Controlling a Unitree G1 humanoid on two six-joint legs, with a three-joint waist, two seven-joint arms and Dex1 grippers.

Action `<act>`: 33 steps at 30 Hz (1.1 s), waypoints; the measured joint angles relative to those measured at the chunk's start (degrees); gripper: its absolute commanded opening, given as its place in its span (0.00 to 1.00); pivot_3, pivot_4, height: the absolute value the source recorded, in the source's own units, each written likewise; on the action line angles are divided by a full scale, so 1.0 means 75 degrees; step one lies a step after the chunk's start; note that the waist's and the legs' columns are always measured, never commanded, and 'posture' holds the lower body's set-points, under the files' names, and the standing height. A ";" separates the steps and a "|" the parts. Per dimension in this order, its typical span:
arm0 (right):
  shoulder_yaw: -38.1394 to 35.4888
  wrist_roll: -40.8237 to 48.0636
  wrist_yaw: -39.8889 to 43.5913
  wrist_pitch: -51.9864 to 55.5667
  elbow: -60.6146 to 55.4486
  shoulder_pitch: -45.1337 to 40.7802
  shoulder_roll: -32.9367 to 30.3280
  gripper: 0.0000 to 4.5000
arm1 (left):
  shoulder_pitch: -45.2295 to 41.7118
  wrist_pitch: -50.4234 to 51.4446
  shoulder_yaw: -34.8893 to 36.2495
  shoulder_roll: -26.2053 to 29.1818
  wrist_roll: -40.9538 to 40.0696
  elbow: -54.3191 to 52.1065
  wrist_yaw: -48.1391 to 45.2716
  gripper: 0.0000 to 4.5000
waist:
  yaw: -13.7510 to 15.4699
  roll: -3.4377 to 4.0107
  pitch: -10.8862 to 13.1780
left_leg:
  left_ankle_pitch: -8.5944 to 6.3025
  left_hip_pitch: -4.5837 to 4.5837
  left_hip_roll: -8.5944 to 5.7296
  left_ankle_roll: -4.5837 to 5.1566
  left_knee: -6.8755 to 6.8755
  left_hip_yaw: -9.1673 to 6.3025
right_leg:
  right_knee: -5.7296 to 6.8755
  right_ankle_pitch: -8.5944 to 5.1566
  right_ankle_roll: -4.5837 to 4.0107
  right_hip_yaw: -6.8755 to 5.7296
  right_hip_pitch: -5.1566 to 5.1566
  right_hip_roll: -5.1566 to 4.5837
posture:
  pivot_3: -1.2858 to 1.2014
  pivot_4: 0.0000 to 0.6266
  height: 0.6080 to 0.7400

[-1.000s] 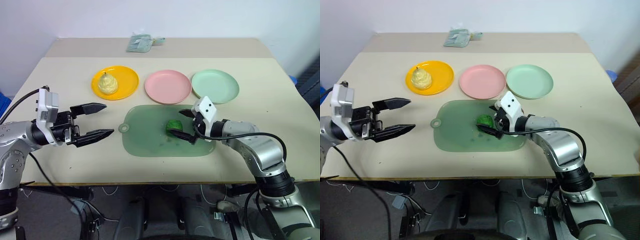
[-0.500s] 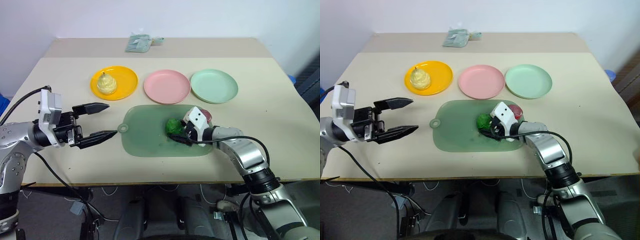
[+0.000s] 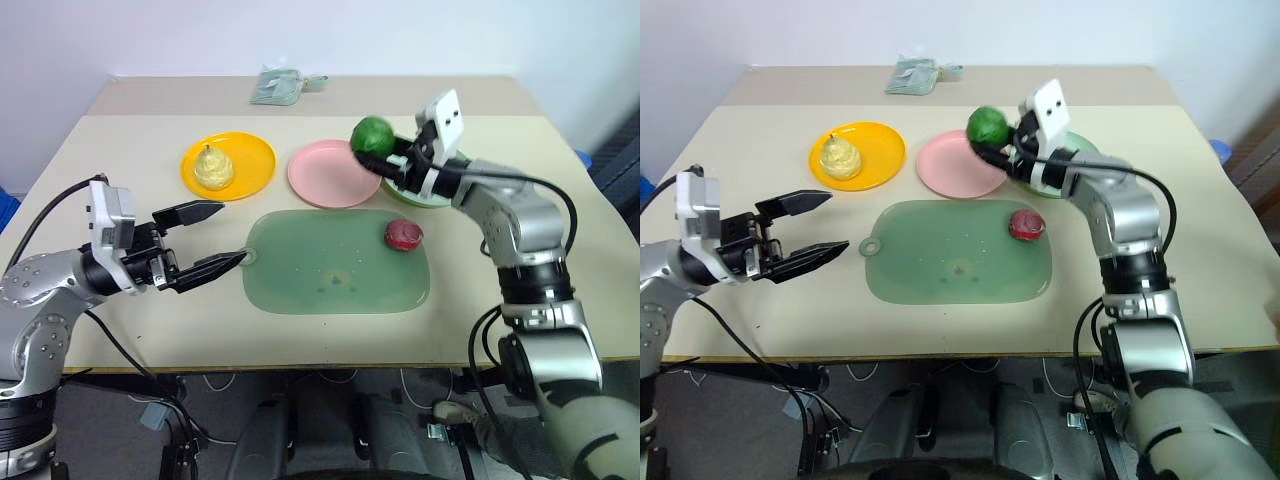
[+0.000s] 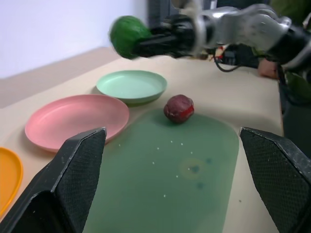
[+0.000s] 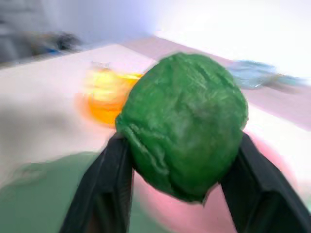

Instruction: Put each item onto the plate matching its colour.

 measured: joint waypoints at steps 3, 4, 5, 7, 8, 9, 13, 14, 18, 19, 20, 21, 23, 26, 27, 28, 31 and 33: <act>0.0042 -0.0763 -0.0321 -0.1508 0.2973 -0.0997 -0.0013 0.49 | -0.0001 0.0009 -0.0071 -0.0263 -0.0001 -0.0328 0.0412 1.00 | -0.0018 0.0000 0.0001 | 0.0000 0.0000 0.0000 -0.0001 -0.0006 0.0003 | -0.0001 0.0000 0.0001 0.0001 -0.0001 0.0000 | 0.52 0.24 1.00; 0.0055 -0.0982 -0.0522 -0.1935 0.3809 -0.1246 -0.0001 0.49 | -0.0020 0.0010 -0.0083 -0.0354 -0.0001 -0.0423 0.0572 1.00 | -0.0027 0.0001 0.0002 | 0.0000 0.0000 0.0000 -0.0001 -0.0010 0.0005 | -0.0001 0.0001 0.0001 0.0002 -0.0005 0.0000 | 0.52 0.24 1.00; 0.0051 -0.1162 -0.0729 -0.2292 0.4439 -0.1378 0.0003 0.49 | -0.0016 0.0012 -0.0097 -0.0415 -0.0002 -0.0518 0.0707 1.00 | -0.0038 0.0001 0.0002 | 0.0000 0.0000 0.0002 -0.0001 -0.0014 0.0004 | -0.0002 0.0001 0.0001 0.0003 -0.0005 0.0000 | 0.52 0.24 1.00; 0.0051 -0.1472 -0.1135 -0.2844 0.5441 -0.1523 0.0071 0.49 | -0.0006 0.0027 -0.0124 -0.0484 -0.0002 -0.0670 0.0963 1.00 | -0.0061 0.0002 0.0002 | 0.0001 0.0000 0.0004 -0.0002 -0.0016 0.0006 | -0.0001 0.0001 0.0001 0.0004 -0.0007 0.0001 | 0.52 0.24 1.00; 0.0048 -0.1570 -0.1279 -0.3003 0.5728 -0.1539 0.0112 0.49 | 0.0009 0.0038 -0.0125 -0.0513 -0.0002 -0.0747 0.1061 1.00 | -0.0065 0.0002 0.0003 | 0.0001 0.0000 0.0004 -0.0002 -0.0016 0.0005 | -0.0001 0.0001 0.0001 0.0004 -0.0007 0.0001 | 0.52 0.24 1.00; 0.0038 -0.1658 -0.1456 -0.3111 0.5979 -0.1552 0.0172 0.49 | 0.0027 0.0055 -0.0130 -0.0536 -0.0007 -0.0832 0.1159 1.00 | -0.0077 0.0003 0.0003 | 0.0001 0.0000 0.0005 -0.0002 -0.0016 0.0006 | 0.0000 0.0001 0.0001 0.0005 -0.0007 0.0002 | 0.52 0.24 1.00; -0.0002 -0.2058 -0.1882 -0.3281 0.6450 -0.1574 0.0318 0.82 | 0.0334 0.0160 -0.0110 -0.0478 -0.0165 -0.1228 0.1332 1.00 | -0.0086 0.0016 0.0010 | 0.0002 0.0000 0.0006 -0.0004 -0.0016 0.0006 | 0.0002 0.0000 0.0001 0.0007 -0.0009 0.0005 | 0.52 0.24 1.00; -0.0021 -0.2105 -0.1909 -0.3313 0.6463 -0.1583 0.0317 0.92 | 0.0398 0.0202 -0.0109 -0.0427 -0.0174 -0.1279 0.1334 1.00 | -0.0080 0.0017 0.0010 | 0.0002 0.0001 0.0006 -0.0003 -0.0015 0.0006 | 0.0003 0.0001 0.0001 0.0007 -0.0009 0.0005 | 0.52 0.24 1.00; -0.0284 -0.2113 -0.1701 -0.3600 0.6451 -0.1746 0.0271 0.99 | 0.0518 0.0245 -0.0099 -0.0313 -0.0189 -0.1390 0.1328 1.00 | -0.0041 0.0018 0.0011 | 0.0002 0.0001 0.0003 -0.0004 -0.0010 0.0006 | 0.0002 0.0000 0.0000 0.0007 -0.0006 0.0006 | 0.52 0.24 1.00; -0.0364 -0.2086 -0.1434 -0.3633 0.6381 -0.1774 0.0223 0.99 | 0.0517 0.0254 -0.0130 -0.0313 -0.0227 -0.1395 0.1319 1.00 | -0.0032 0.0018 0.0011 | 0.0002 0.0001 0.0003 -0.0003 -0.0010 0.0006 | 0.0001 0.0000 0.0001 0.0006 -0.0004 0.0006 | 0.52 0.24 1.00; -0.0431 -0.2037 -0.1027 -0.3676 0.6273 -0.1780 0.0126 0.99 | 0.0516 0.0267 -0.0209 -0.0311 -0.0268 -0.1413 0.1301 1.00 | -0.0017 0.0018 0.0011 | 0.0002 0.0001 0.0002 -0.0003 -0.0010 0.0005 | 0.0001 0.0001 0.0001 0.0006 -0.0003 0.0005 | 0.52 0.24 1.00; -0.0475 -0.2003 -0.0609 -0.3708 0.6129 -0.1777 -0.0006 0.99 | 0.0519 0.0307 -0.0302 -0.0310 -0.0308 -0.1445 0.1270 1.00 | -0.0007 0.0020 0.0012 | 0.0002 0.0000 0.0001 -0.0003 -0.0009 0.0005 | 0.0001 0.0001 0.0001 0.0006 -0.0003 0.0005 | 0.52 0.24 1.00; -0.0560 -0.1835 0.0067 -0.3686 0.5734 -0.1729 -0.0228 0.99 | 0.0512 0.0363 -0.0426 -0.0293 -0.0336 -0.1465 0.1152 1.00 | -0.0020 0.0020 0.0012 | 0.0001 0.0001 0.0002 -0.0002 -0.0009 0.0005 | 0.0001 0.0001 0.0002 0.0006 -0.0003 0.0006 | 0.52 0.24 1.00; -0.0681 -0.1419 0.1239 -0.3153 0.4244 -0.0983 -0.0633 0.99 | 0.0345 0.0407 -0.0617 -0.0176 -0.0412 -0.1357 0.0832 1.00 | 0.0013 0.0017 0.0010 | 0.0001 0.0003 0.0004 -0.0002 -0.0010 -0.0007 | 0.0001 0.0000 0.0002 0.0001 0.0003 0.0009 | 0.52 0.24 1.00; -0.0689 -0.1196 0.1654 -0.2768 0.3282 -0.0387 -0.0796 0.99 | 0.0226 0.0408 -0.0658 -0.0078 -0.0461 -0.1221 0.0630 1.00 | 0.0033 0.0014 0.0008 | 0.0001 0.0003 0.0005 -0.0001 -0.0008 -0.0014 | 0.0001 -0.0001 0.0003 -0.0003 0.0010 0.0011 | 0.52 0.24 1.00; -0.0682 -0.1055 0.1918 -0.2427 0.2614 0.0101 -0.0879 0.99 | 0.0149 0.0405 -0.0657 -0.0005 -0.0475 -0.1076 0.0478 1.00 | 0.0021 0.0015 0.0008 | 0.0001 0.0006 0.0005 -0.0001 -0.0007 -0.0011 | 0.0001 -0.0001 0.0004 -0.0002 0.0011 0.0011 | 0.52 0.24 1.00; -0.0649 -0.0701 0.2230 -0.1243 0.0630 0.1680 -0.1008 0.99 | -0.0091 0.0354 -0.0748 0.0040 -0.0462 -0.0624 0.0052 1.00 | -0.0012 0.0022 0.0009 | 0.0001 0.0010 0.0005 0.0000 -0.0004 -0.0005 | 0.0008 -0.0001 0.0004 -0.0001 0.0010 0.0009 | 0.52 0.24 1.00; -0.0629 -0.0612 0.2233 -0.0782 0.0033 0.2090 -0.1035 0.99 | -0.0147 0.0332 -0.0896 0.0033 -0.0424 -0.0474 -0.0117 1.00 | -0.0062 0.0036 0.0017 | 0.0001 0.0019 0.0007 0.0000 -0.0005 0.0010 | 0.0012 -0.0001 0.0004 0.0007 0.0007 0.0009 | 0.52 0.24 1.00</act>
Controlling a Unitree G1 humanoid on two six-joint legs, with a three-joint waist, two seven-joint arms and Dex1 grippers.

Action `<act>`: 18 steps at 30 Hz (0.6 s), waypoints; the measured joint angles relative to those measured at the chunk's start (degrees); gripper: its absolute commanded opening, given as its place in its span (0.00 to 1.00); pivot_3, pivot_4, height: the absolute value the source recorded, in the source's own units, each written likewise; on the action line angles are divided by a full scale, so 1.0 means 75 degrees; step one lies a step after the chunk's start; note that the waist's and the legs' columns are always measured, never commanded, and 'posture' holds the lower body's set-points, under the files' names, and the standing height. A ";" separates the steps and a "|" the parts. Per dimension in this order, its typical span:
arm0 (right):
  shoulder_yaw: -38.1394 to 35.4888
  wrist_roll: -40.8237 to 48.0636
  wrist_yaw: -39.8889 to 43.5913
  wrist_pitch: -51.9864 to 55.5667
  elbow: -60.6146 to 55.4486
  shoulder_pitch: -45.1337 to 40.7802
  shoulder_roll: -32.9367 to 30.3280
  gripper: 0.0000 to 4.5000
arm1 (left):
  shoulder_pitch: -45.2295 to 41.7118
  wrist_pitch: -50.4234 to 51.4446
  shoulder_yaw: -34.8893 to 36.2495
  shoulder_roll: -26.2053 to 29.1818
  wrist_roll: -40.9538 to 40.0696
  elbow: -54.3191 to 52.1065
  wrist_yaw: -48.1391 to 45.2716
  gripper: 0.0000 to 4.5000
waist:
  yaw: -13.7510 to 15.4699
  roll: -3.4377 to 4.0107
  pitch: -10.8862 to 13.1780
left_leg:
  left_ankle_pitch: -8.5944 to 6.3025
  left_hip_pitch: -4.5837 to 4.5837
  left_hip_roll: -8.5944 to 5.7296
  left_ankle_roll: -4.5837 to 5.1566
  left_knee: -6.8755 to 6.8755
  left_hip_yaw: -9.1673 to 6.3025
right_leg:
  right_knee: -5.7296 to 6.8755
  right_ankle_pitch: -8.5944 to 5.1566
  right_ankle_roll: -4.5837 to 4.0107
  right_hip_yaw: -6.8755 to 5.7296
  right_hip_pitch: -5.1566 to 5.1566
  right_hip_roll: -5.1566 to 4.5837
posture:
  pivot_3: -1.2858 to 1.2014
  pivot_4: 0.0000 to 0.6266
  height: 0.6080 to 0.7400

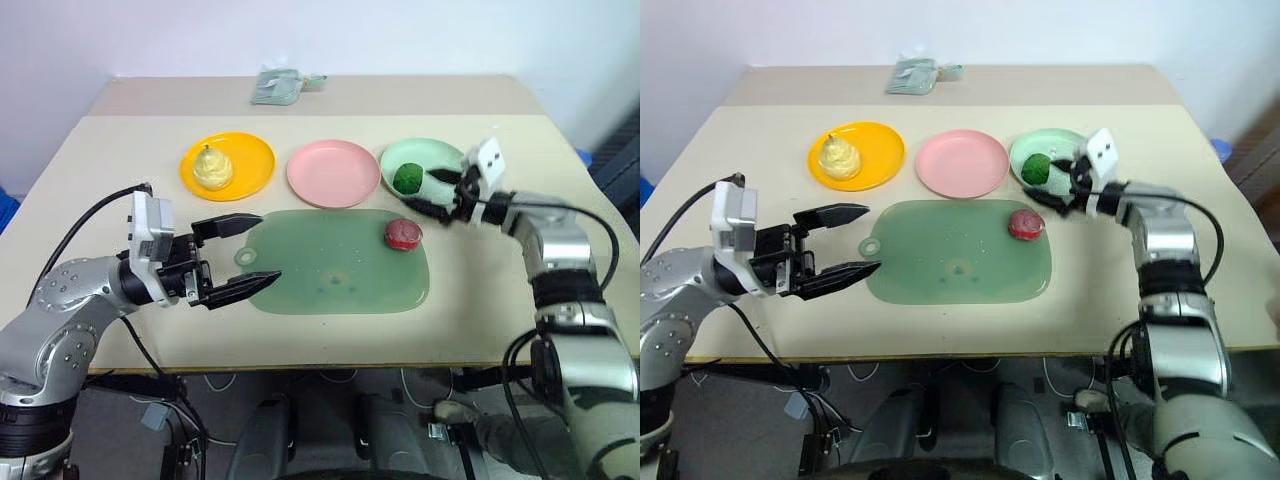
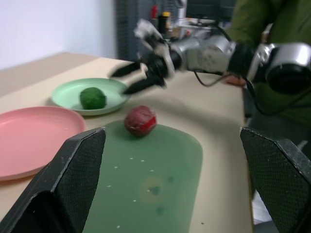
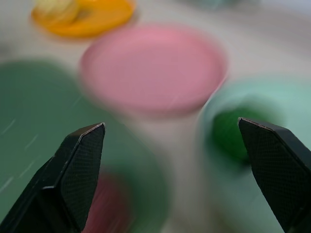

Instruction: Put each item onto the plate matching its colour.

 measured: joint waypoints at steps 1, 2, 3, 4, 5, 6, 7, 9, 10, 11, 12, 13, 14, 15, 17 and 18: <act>0.0001 0.0024 -0.0015 0.0177 -0.0315 0.0150 -0.0016 0.99 | -0.0034 -0.0018 -0.0039 -0.0014 0.0030 0.0044 -0.0070 1.00 | -0.0004 0.0000 0.0000 | 0.0000 0.0002 0.0004 0.0000 -0.0001 0.0000 | 0.0001 0.0000 0.0000 0.0000 0.0000 0.0004 | 0.52 0.24 1.00; 0.0019 0.0058 -0.0016 0.0345 -0.0645 0.0290 -0.0022 0.99 | -0.0063 -0.0050 -0.0051 -0.0031 0.0064 0.0087 -0.0128 1.00 | 0.0000 0.0000 0.0000 | 0.0000 0.0003 0.0009 0.0000 -0.0001 0.0000 | 0.0002 -0.0001 0.0000 0.0000 0.0000 0.0007 | 0.52 0.24 1.00; 0.0081 0.0075 -0.0010 0.0478 -0.0887 0.0379 -0.0020 0.99 | -0.0089 -0.0097 -0.0053 -0.0034 0.0103 0.0139 -0.0178 1.00 | 0.0004 0.0000 0.0000 | 0.0000 0.0004 0.0009 0.0000 -0.0002 0.0000 | 0.0003 -0.0001 0.0000 0.0000 0.0000 0.0008 | 0.52 0.24 1.00; 0.0147 0.0081 -0.0009 0.0591 -0.1060 0.0461 -0.0009 0.99 | -0.0099 -0.0130 -0.0053 -0.0036 0.0121 0.0185 -0.0235 1.00 | 0.0013 0.0000 -0.0001 | 0.0000 0.0004 0.0009 0.0000 -0.0001 0.0000 | 0.0003 -0.0001 0.0000 0.0000 0.0000 0.0008 | 0.52 0.24 1.00; 0.0233 0.0077 -0.0011 0.0663 -0.1142 0.0544 0.0013 0.99 | -0.0098 -0.0160 -0.0053 -0.0051 0.0133 0.0212 -0.0281 1.00 | 0.0031 -0.0001 -0.0001 | 0.0000 0.0004 0.0008 0.0000 0.0000 0.0001 | 0.0001 -0.0001 0.0000 0.0000 0.0001 0.0007 | 0.52 0.24 1.00; 0.0306 0.0069 -0.0012 0.0707 -0.1142 0.0603 0.0046 0.99 | -0.0097 -0.0184 -0.0053 -0.0072 0.0146 0.0231 -0.0296 1.00 | 0.0037 -0.0001 -0.0001 | 0.0000 0.0004 0.0007 0.0000 0.0003 0.0003 | 0.0001 -0.0001 0.0000 0.0000 0.0002 0.0005 | 0.52 0.24 1.00; 0.0382 0.0062 -0.0007 0.0751 -0.1127 0.0632 0.0087 0.99 | -0.0079 -0.0202 -0.0049 -0.0080 0.0168 0.0239 -0.0298 1.00 | 0.0045 -0.0001 -0.0001 | 0.0000 0.0003 0.0006 0.0000 0.0005 0.0004 | 0.0001 -0.0001 0.0000 0.0000 0.0002 0.0004 | 0.52 0.24 1.00; 0.0558 0.0066 0.0048 0.0828 -0.1115 0.0636 0.0185 0.88 | -0.0020 -0.0276 -0.0044 -0.0087 0.0198 0.0245 -0.0297 1.00 | 0.0066 -0.0001 -0.0001 | 0.0000 0.0003 0.0006 0.0000 0.0005 0.0003 | 0.0000 -0.0001 0.0000 0.0000 0.0002 0.0003 | 0.52 0.24 1.00; 0.0584 0.0067 0.0077 0.0867 -0.1110 0.0636 0.0195 0.83 | 0.0021 -0.0287 -0.0036 -0.0087 0.0205 0.0245 -0.0296 1.00 | 0.0070 -0.0001 -0.0001 | 0.0000 0.0003 0.0006 0.0000 0.0006 0.0003 | 0.0001 -0.0001 0.0000 0.0000 0.0002 0.0003 | 0.52 0.24 1.00; 0.0632 0.0071 0.0144 0.0926 -0.1109 0.0635 0.0193 0.72 | 0.0121 -0.0307 -0.0011 -0.0087 0.0213 0.0243 -0.0288 1.00 | 0.0068 -0.0001 -0.0001 | -0.0001 0.0002 0.0006 0.0001 0.0005 0.0003 | 0.0000 -0.0001 0.0000 0.0000 0.0002 0.0003 | 0.52 0.24 1.00; 0.0653 0.0075 0.0196 0.0954 -0.1109 0.0635 0.0195 0.61 | 0.0187 -0.0310 -0.0006 -0.0087 0.0223 0.0245 -0.0282 1.00 | 0.0065 -0.0002 -0.0001 | -0.0001 0.0002 0.0007 0.0001 0.0005 0.0003 | -0.0001 -0.0001 0.0000 0.0001 0.0002 0.0003 | 0.52 0.24 1.00; 0.0693 0.0081 0.0239 0.0974 -0.1109 0.0635 0.0196 0.50 | 0.0265 -0.0320 0.0002 -0.0087 0.0230 0.0241 -0.0272 1.00 | 0.0063 -0.0002 -0.0001 | -0.0001 0.0002 0.0007 0.0001 0.0005 0.0002 | 0.0000 -0.0001 0.0000 0.0001 0.0002 0.0003 | 0.52 0.24 1.00; 0.0705 0.0083 0.0256 0.0974 -0.1109 0.0634 0.0203 0.42 | 0.0313 -0.0327 0.0021 -0.0087 0.0233 0.0231 -0.0256 1.00 | 0.0063 -0.0003 -0.0002 | -0.0001 0.0002 0.0008 0.0001 0.0005 0.0001 | 0.0000 -0.0001 0.0000 0.0000 0.0002 0.0003 | 0.52 0.24 1.00; 0.0708 0.0083 0.0263 0.0972 -0.1107 0.0631 0.0220 0.40 | 0.0378 -0.0329 0.0049 -0.0087 0.0235 0.0207 -0.0212 1.00 | 0.0061 -0.0003 -0.0002 | -0.0001 0.0002 0.0008 0.0001 0.0005 0.0001 | 0.0000 -0.0001 -0.0001 0.0000 0.0002 0.0003 | 0.52 0.24 1.00; 0.0709 0.0083 0.0264 0.0940 -0.1055 0.0601 0.0287 0.40 | 0.0434 -0.0328 0.0082 -0.0092 0.0235 0.0136 -0.0050 1.00 | 0.0059 -0.0004 -0.0002 | -0.0001 0.0002 0.0008 0.0001 0.0005 0.0001 | -0.0001 -0.0001 -0.0001 0.0000 0.0003 0.0003 | 0.52 0.24 1.00; 0.0709 0.0081 0.0262 0.0909 -0.1046 0.0593 0.0316 0.40 | 0.0441 -0.0321 0.0119 -0.0103 0.0235 0.0095 0.0067 1.00 | 0.0061 -0.0004 -0.0002 | -0.0001 0.0002 0.0008 0.0001 0.0005 0.0001 | -0.0001 -0.0001 -0.0001 0.0000 0.0003 0.0003 | 0.52 0.24 1.00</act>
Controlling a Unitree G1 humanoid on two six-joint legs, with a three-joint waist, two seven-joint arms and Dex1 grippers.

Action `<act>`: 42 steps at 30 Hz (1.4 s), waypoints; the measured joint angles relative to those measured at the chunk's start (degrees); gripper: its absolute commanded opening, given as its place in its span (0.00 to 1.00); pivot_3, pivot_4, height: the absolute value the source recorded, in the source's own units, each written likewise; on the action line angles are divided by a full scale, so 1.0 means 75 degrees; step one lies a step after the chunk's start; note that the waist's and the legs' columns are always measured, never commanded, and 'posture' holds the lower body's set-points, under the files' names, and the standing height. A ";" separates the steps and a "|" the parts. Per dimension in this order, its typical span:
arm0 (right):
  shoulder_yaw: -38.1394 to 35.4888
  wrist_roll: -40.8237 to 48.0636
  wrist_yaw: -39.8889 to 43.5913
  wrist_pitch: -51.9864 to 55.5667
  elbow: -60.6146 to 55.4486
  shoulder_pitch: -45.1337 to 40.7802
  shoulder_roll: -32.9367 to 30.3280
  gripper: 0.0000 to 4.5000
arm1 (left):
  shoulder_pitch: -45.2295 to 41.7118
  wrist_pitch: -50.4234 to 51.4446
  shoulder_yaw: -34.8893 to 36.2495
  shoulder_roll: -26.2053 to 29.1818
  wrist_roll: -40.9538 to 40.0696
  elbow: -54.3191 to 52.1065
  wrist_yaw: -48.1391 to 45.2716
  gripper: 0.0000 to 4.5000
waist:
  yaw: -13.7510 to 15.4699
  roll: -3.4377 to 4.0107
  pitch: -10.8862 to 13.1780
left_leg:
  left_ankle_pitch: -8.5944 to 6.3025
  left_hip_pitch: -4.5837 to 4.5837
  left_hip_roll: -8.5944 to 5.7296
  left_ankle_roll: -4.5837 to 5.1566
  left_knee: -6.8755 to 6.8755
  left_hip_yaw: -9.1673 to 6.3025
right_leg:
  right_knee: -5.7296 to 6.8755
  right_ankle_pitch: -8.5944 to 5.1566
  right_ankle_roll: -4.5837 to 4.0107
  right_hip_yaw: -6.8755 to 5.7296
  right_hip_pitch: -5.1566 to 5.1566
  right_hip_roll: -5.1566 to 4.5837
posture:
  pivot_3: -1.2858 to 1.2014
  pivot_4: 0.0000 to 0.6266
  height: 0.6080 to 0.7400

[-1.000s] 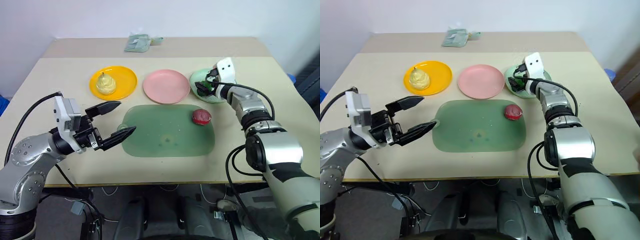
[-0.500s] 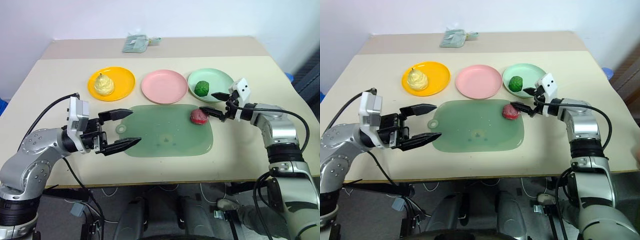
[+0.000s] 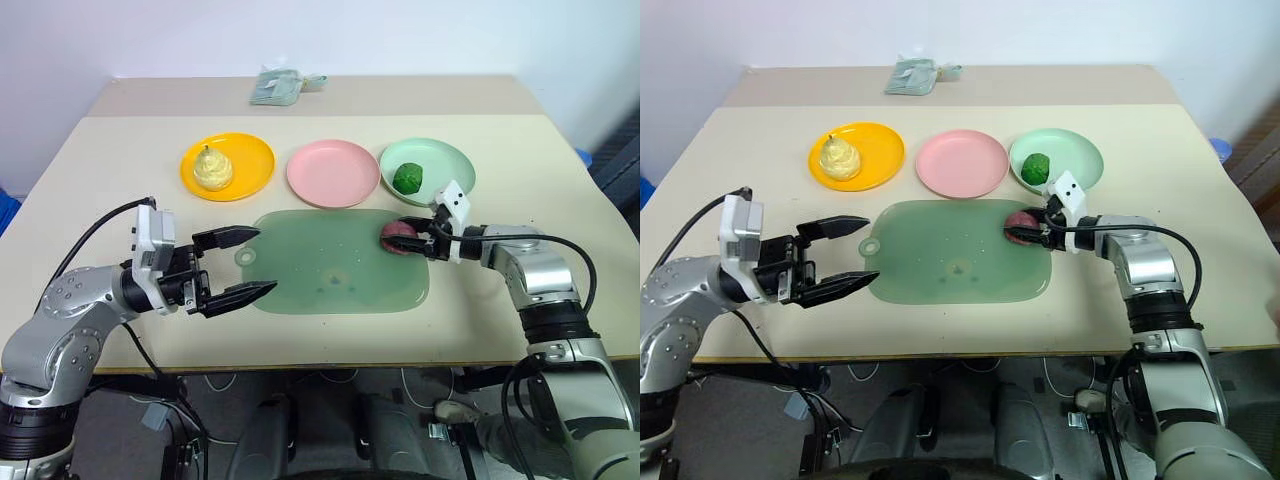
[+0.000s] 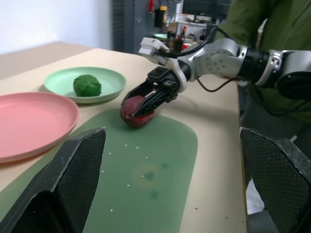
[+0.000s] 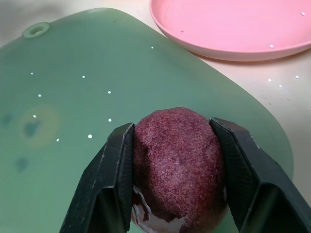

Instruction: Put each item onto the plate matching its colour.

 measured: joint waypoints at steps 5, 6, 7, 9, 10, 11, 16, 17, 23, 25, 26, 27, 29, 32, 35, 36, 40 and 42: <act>0.0009 0.0140 -0.0014 -0.0023 0.0001 -0.0295 0.0342 0.40 | -0.0191 0.0319 0.0437 -0.0344 0.0029 -0.0075 0.1575 1.00 | -0.0005 0.0000 0.0000 | 0.0000 0.0000 0.0000 0.0000 0.0001 -0.0004 | 0.0004 0.0002 0.0003 0.0000 -0.0001 0.0000 | 0.52 0.24 1.00; -0.0003 0.0160 -0.0075 -0.0110 0.0040 -0.0492 0.0471 0.40 | -0.0262 0.0399 0.0486 -0.0373 0.0034 -0.0069 0.1868 1.00 | -0.0016 0.0000 0.0000 | 0.0000 0.0000 0.0000 0.0000 0.0001 -0.0004 | 0.0004 0.0002 0.0003 0.0000 -0.0001 0.0002 | 0.52 0.24 1.00; -0.0040 0.0205 -0.0205 -0.0248 0.0168 -0.0775 0.0676 0.40 | -0.0346 0.0486 0.0528 -0.0440 0.0028 -0.0066 0.2154 1.00 | -0.0037 0.0000 0.0000 | 0.0000 0.0001 0.0000 0.0000 -0.0002 -0.0004 | 0.0004 0.0002 0.0003 0.0000 -0.0001 0.0002 | 0.52 0.24 1.00; -0.0088 0.0222 -0.0499 -0.0601 0.0568 -0.1424 0.1116 0.40 | -0.0395 0.0642 0.0529 -0.0545 0.0020 -0.0093 0.2537 1.00 | -0.0051 0.0000 0.0000 | 0.0000 0.0003 0.0001 -0.0001 -0.0005 -0.0004 | 0.0006 0.0002 0.0003 0.0000 -0.0003 0.0005 | 0.52 0.24 1.00; -0.0109 0.0197 -0.0696 -0.0883 0.0912 -0.1753 0.1327 0.40 | -0.0384 0.0717 0.0521 -0.0580 0.0028 -0.0103 0.2705 1.00 | -0.0051 0.0001 0.0000 | 0.0000 0.0003 0.0001 -0.0002 -0.0007 -0.0004 | 0.0006 0.0002 0.0003 0.0000 -0.0004 0.0005 | 0.52 0.24 1.00; -0.0118 0.0150 -0.0911 -0.1185 0.1276 -0.2064 0.1500 0.40 | -0.0381 0.0755 0.0499 -0.0645 0.0035 -0.0122 0.2864 1.00 | -0.0046 0.0001 0.0000 | 0.0001 0.0003 0.0001 -0.0003 -0.0008 -0.0004 | 0.0005 0.0002 0.0003 0.0000 -0.0004 0.0005 | 0.52 0.24 1.00; -0.0206 -0.0350 -0.2040 -0.2919 0.4225 -0.3552 0.2311 0.40 | -0.0313 0.0906 0.0354 -0.1013 0.0213 -0.0526 0.3721 1.00 | 0.0002 -0.0005 -0.0002 | 0.0002 0.0000 -0.0009 -0.0006 -0.0006 -0.0007 | 0.0001 0.0002 0.0001 0.0000 -0.0001 -0.0005 | 0.52 0.24 1.00; -0.0247 -0.0412 -0.2244 -0.3200 0.4756 -0.3768 0.2439 0.40 | -0.0301 0.0904 0.0279 -0.1039 0.0302 -0.0636 0.3874 1.00 | 0.0005 -0.0005 -0.0002 | 0.0002 0.0000 -0.0009 -0.0007 -0.0009 -0.0008 | 0.0000 0.0002 0.0000 0.0000 -0.0001 -0.0005 | 0.52 0.24 1.00; -0.0291 -0.0966 -0.3356 -0.4259 0.6835 -0.4506 0.2852 0.99 | -0.0099 0.0895 0.0093 -0.1037 0.1011 -0.1152 0.4486 1.00 | -0.0062 -0.0004 -0.0001 | 0.0005 0.0001 -0.0009 -0.0016 -0.0024 -0.0009 | 0.0000 0.0002 -0.0001 0.0002 -0.0010 -0.0005 | 0.52 0.24 1.00; -0.0290 -0.1110 -0.3516 -0.4502 0.7061 -0.4554 0.2906 0.99 | -0.0072 0.0832 -0.0075 -0.1038 0.1451 -0.1176 0.4701 1.00 | -0.0054 -0.0003 -0.0001 | 0.0005 0.0001 -0.0009 -0.0016 -0.0025 -0.0009 | 0.0000 0.0002 -0.0001 0.0001 -0.0010 -0.0004 | 0.52 0.24 1.00; -0.0290 -0.1177 -0.3525 -0.4588 0.7110 -0.4566 0.2924 0.99 | -0.0070 0.0732 -0.0167 -0.1058 0.1699 -0.1169 0.4773 1.00 | -0.0050 -0.0003 -0.0001 | 0.0005 0.0000 -0.0009 -0.0016 -0.0025 -0.0008 | -0.0001 0.0002 -0.0001 0.0001 -0.0010 -0.0004 | 0.52 0.24 1.00; -0.0298 -0.1235 -0.3490 -0.4653 0.7121 -0.4584 0.2932 0.99 | -0.0072 0.0557 -0.0224 -0.1151 0.1915 -0.1169 0.4829 1.00 | -0.0049 -0.0002 -0.0001 | 0.0005 0.0000 -0.0010 -0.0016 -0.0025 -0.0006 | -0.0001 0.0002 -0.0001 0.0001 -0.0010 -0.0004 | 0.52 0.24 1.00; -0.0350 -0.1234 -0.3303 -0.4776 0.7100 -0.4653 0.2911 0.99 | -0.0074 0.0325 -0.0359 -0.1217 0.2167 -0.1152 0.4814 1.00 | -0.0046 -0.0002 -0.0001 | 0.0005 0.0000 -0.0010 -0.0016 -0.0025 -0.0007 | 0.0000 0.0002 -0.0001 0.0001 -0.0010 -0.0004 | 0.52 0.24 1.00; -0.0478 -0.1122 -0.2461 -0.4988 0.6566 -0.4500 0.2572 0.99 | -0.0064 0.0124 -0.0465 -0.1247 0.2366 -0.1112 0.4627 1.00 | -0.0014 -0.0002 0.0000 | 0.0005 -0.0001 -0.0010 -0.0015 -0.0023 -0.0008 | -0.0002 0.0002 0.0000 0.0001 -0.0008 -0.0004 | 0.52 0.24 1.00; -0.0540 -0.0827 -0.1559 -0.4914 0.4931 -0.3628 0.1927 0.99 | -0.0016 0.0054 -0.0460 -0.1244 0.2455 -0.0991 0.4514 1.00 | 0.0024 -0.0004 -0.0002 | 0.0003 -0.0001 -0.0011 -0.0011 -0.0019 -0.0017 | -0.0007 0.0002 0.0000 -0.0002 0.0001 -0.0005 | 0.52 0.24 1.00; -0.0545 -0.0648 -0.1265 -0.4600 0.3808 -0.2957 0.1617 0.99 | 0.0075 0.0035 -0.0450 -0.1205 0.2471 -0.0940 0.4391 1.00 | 0.0045 -0.0005 -0.0003 | 0.0001 -0.0002 -0.0011 -0.0008 -0.0021 -0.0020 | -0.0011 0.0002 0.0000 -0.0002 0.0003 -0.0006 | 0.52 0.24 1.00; -0.0629 -0.0157 -0.0943 -0.2962 0.0773 -0.0742 0.0674 0.99 | 0.0396 -0.0097 -0.0384 -0.1094 0.2525 -0.0676 0.3935 1.00 | 0.0000 0.0001 0.0000 | -0.0001 -0.0007 -0.0006 -0.0004 -0.0021 -0.0011 | -0.0005 0.0002 0.0000 -0.0001 -0.0010 -0.0010 | 0.52 0.24 1.00; -0.0904 0.0200 -0.1066 -0.1922 -0.1236 0.0660 0.0121 0.99 | 0.0650 -0.0315 -0.0121 -0.1075 0.2435 -0.0649 0.3644 1.00 | 0.0014 0.0003 -0.0001 | -0.0002 -0.0009 0.0000 -0.0003 -0.0028 -0.0013 | -0.0006 -0.0001 -0.0002 -0.0001 -0.0013 -0.0015 | 0.52 0.24 1.00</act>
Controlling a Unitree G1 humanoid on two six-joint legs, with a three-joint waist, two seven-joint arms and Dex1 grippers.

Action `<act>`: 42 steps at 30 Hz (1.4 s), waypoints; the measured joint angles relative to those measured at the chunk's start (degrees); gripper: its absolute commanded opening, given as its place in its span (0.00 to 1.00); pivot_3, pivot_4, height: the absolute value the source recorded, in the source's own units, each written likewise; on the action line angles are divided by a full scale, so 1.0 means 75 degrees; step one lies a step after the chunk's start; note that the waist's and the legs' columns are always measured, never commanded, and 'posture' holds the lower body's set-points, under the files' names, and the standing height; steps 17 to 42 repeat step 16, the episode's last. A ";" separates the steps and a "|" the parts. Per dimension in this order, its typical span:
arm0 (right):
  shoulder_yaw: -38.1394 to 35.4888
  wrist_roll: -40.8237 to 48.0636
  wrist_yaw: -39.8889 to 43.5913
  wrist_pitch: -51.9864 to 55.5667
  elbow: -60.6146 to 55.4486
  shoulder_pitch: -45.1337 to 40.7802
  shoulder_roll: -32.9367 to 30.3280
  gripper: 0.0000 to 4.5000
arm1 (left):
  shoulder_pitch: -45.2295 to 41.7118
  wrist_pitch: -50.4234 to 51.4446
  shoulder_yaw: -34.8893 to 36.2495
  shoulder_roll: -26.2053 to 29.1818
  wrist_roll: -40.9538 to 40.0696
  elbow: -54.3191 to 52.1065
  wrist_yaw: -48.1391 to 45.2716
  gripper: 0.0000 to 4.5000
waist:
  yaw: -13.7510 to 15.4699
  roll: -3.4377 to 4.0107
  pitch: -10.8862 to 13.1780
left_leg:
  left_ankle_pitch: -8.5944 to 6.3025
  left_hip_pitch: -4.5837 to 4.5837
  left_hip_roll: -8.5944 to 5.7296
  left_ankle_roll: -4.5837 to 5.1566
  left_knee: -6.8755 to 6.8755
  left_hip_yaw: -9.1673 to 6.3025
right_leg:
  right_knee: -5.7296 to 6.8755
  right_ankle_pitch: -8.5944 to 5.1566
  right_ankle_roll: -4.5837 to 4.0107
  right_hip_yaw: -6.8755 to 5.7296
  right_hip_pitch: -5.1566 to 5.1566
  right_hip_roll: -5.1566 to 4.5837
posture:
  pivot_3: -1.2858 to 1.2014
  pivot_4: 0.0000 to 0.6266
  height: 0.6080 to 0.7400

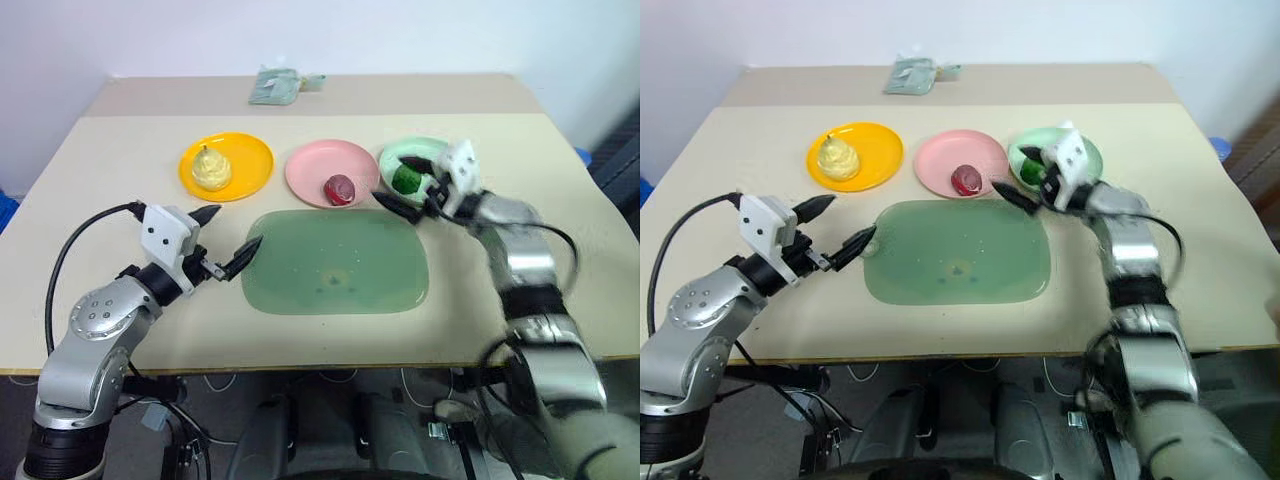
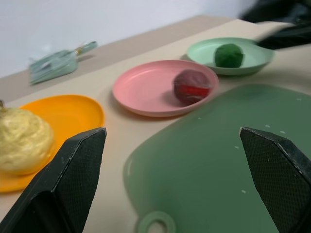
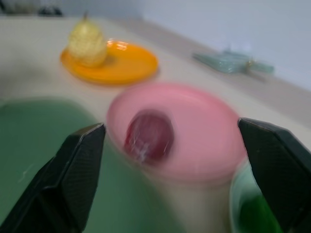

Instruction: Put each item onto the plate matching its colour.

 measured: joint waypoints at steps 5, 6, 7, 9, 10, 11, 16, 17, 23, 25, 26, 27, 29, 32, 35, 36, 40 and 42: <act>-0.1302 0.0709 -0.1017 0.1958 -0.3372 0.2645 -0.0547 0.99 | 0.0468 -0.0409 0.0398 0.0009 -0.0026 0.0122 -0.0331 1.00 | 0.0010 0.0000 -0.0010 | 0.0000 0.0016 0.0011 -0.0001 0.0013 0.0004 | -0.0003 -0.0019 -0.0034 0.0004 0.0018 -0.0005 | 0.52 0.24 1.00; -0.1433 0.0746 -0.1152 0.2137 -0.3700 0.3032 -0.0557 0.99 | 0.0572 -0.0486 0.0437 -0.0018 -0.0024 0.0148 -0.0353 1.00 | 0.0017 -0.0002 -0.0012 | -0.0001 0.0020 0.0011 -0.0001 0.0014 0.0006 | -0.0007 -0.0021 -0.0037 0.0004 0.0023 -0.0005 | 0.52 0.24 1.00; -0.1511 0.0715 -0.1296 0.2232 -0.3920 0.3383 -0.0598 0.99 | 0.0586 -0.0521 0.0427 -0.0040 -0.0024 0.0199 -0.0409 1.00 | 0.0018 -0.0003 -0.0012 | -0.0001 0.0017 0.0010 -0.0001 0.0020 0.0009 | -0.0010 -0.0022 -0.0039 0.0005 0.0024 -0.0006 | 0.52 0.24 1.00; -0.1550 0.0684 -0.1535 0.2399 -0.4260 0.3899 -0.0605 0.99 | 0.0603 -0.0588 0.0421 -0.0040 -0.0021 0.0283 -0.0493 1.00 | 0.0025 -0.0005 -0.0013 | -0.0001 0.0017 0.0010 -0.0001 0.0027 0.0011 | -0.0012 -0.0023 -0.0040 0.0005 0.0026 -0.0005 | 0.52 0.24 1.00; -0.1566 0.0691 -0.1648 0.2453 -0.4362 0.4011 -0.0583 0.99 | 0.0577 -0.0615 0.0412 -0.0040 -0.0022 0.0298 -0.0515 1.00 | 0.0023 -0.0005 -0.0013 | -0.0001 0.0018 0.0010 -0.0001 0.0027 0.0012 | -0.0012 -0.0023 -0.0040 0.0005 0.0026 -0.0005 | 0.52 0.24 1.00; -0.1583 0.0693 -0.1764 0.2471 -0.4438 0.4084 -0.0571 0.99 | 0.0509 -0.0636 0.0407 -0.0040 -0.0022 0.0334 -0.0553 1.00 | 0.0026 -0.0005 -0.0013 | -0.0001 0.0018 0.0010 -0.0001 0.0027 0.0011 | -0.0012 -0.0023 -0.0040 0.0005 0.0026 -0.0002 | 0.52 0.24 1.00; -0.1659 0.0749 -0.2086 0.2429 -0.4492 0.4094 -0.0538 0.99 | 0.0250 -0.0664 0.0389 -0.0039 -0.0021 0.0562 -0.0704 1.00 | 0.0031 -0.0006 -0.0013 | 0.0000 0.0016 0.0008 0.0000 0.0026 0.0012 | -0.0012 -0.0024 -0.0039 0.0004 0.0026 0.0011 | 0.52 0.24 1.00; -0.1659 0.0749 -0.2086 0.2429 -0.4492 0.4094 -0.0538 0.99 | 0.0250 -0.0664 0.0389 -0.0039 -0.0021 0.0562 -0.0704 1.00 | 0.0031 -0.0006 -0.0013 | 0.0000 0.0016 0.0008 0.0000 0.0026 0.0012 | -0.0012 -0.0024 -0.0039 0.0004 0.0026 0.0011 | 0.52 0.24 1.00; -0.1659 0.0749 -0.2086 0.2429 -0.4492 0.4094 -0.0538 0.99 | 0.0250 -0.0664 0.0389 -0.0039 -0.0021 0.0562 -0.0704 1.00 | 0.0031 -0.0006 -0.0013 | 0.0000 0.0016 0.0008 0.0000 0.0026 0.0012 | -0.0012 -0.0024 -0.0039 0.0004 0.0026 0.0011 | 0.52 0.24 1.00; -0.1659 0.0749 -0.2086 0.2429 -0.4492 0.4094 -0.0538 0.99 | 0.0250 -0.0664 0.0389 -0.0039 -0.0021 0.0562 -0.0704 1.00 | 0.0031 -0.0006 -0.0013 | 0.0000 0.0016 0.0008 0.0000 0.0026 0.0012 | -0.0012 -0.0024 -0.0039 0.0004 0.0026 0.0011 | 0.52 0.24 1.00; -0.1659 0.0749 -0.2086 0.2429 -0.4492 0.4094 -0.0538 0.99 | 0.0250 -0.0664 0.0389 -0.0039 -0.0021 0.0562 -0.0704 1.00 | 0.0031 -0.0006 -0.0013 | 0.0000 0.0016 0.0008 0.0000 0.0026 0.0012 | -0.0012 -0.0024 -0.0039 0.0004 0.0026 0.0011 | 0.52 0.24 1.00; -0.1659 0.0749 -0.2086 0.2429 -0.4492 0.4094 -0.0538 0.99 | 0.0250 -0.0664 0.0389 -0.0039 -0.0021 0.0562 -0.0704 1.00 | 0.0031 -0.0006 -0.0013 | 0.0000 0.0016 0.0008 0.0000 0.0026 0.0012 | -0.0012 -0.0024 -0.0039 0.0004 0.0026 0.0011 | 0.52 0.24 1.00; -0.1659 0.0749 -0.2086 0.2429 -0.4492 0.4094 -0.0538 0.99 | 0.0250 -0.0664 0.0389 -0.0039 -0.0021 0.0562 -0.0704 1.00 | 0.0031 -0.0006 -0.0013 | 0.0000 0.0016 0.0008 0.0000 0.0026 0.0012 | -0.0012 -0.0024 -0.0039 0.0004 0.0026 0.0011 | 0.52 0.24 1.00; -0.1659 0.0749 -0.2086 0.2429 -0.4492 0.4094 -0.0538 0.99 | 0.0250 -0.0664 0.0389 -0.0039 -0.0021 0.0562 -0.0704 1.00 | 0.0031 -0.0006 -0.0013 | 0.0000 0.0016 0.0008 0.0000 0.0026 0.0012 | -0.0012 -0.0024 -0.0039 0.0004 0.0026 0.0011 | 0.52 0.24 1.00; -0.1659 0.0749 -0.2086 0.2429 -0.4492 0.4094 -0.0538 0.99 | 0.0250 -0.0664 0.0389 -0.0039 -0.0021 0.0562 -0.0704 1.00 | 0.0031 -0.0006 -0.0013 | 0.0000 0.0016 0.0008 0.0000 0.0026 0.0012 | -0.0012 -0.0024 -0.0039 0.0004 0.0026 0.0011 | 0.52 0.24 1.00; -0.1659 0.0749 -0.2086 0.2429 -0.4492 0.4094 -0.0538 0.99 | 0.0250 -0.0664 0.0389 -0.0039 -0.0021 0.0562 -0.0704 1.00 | 0.0031 -0.0006 -0.0013 | 0.0000 0.0016 0.0008 0.0000 0.0026 0.0012 | -0.0012 -0.0024 -0.0039 0.0004 0.0026 0.0011 | 0.52 0.24 1.00; -0.1659 0.0749 -0.2086 0.2429 -0.4492 0.4094 -0.0538 0.99 | 0.0250 -0.0664 0.0389 -0.0039 -0.0021 0.0562 -0.0704 1.00 | 0.0031 -0.0006 -0.0013 | 0.0000 0.0016 0.0008 0.0000 0.0026 0.0012 | -0.0012 -0.0024 -0.0039 0.0004 0.0026 0.0011 | 0.52 0.24 1.00; -0.1659 0.0749 -0.2086 0.2429 -0.4492 0.4094 -0.0538 0.99 | 0.0250 -0.0664 0.0389 -0.0039 -0.0021 0.0562 -0.0704 1.00 | 0.0031 -0.0006 -0.0013 | 0.0000 0.0016 0.0008 0.0000 0.0026 0.0012 | -0.0012 -0.0024 -0.0039 0.0004 0.0026 0.0011 | 0.52 0.24 1.00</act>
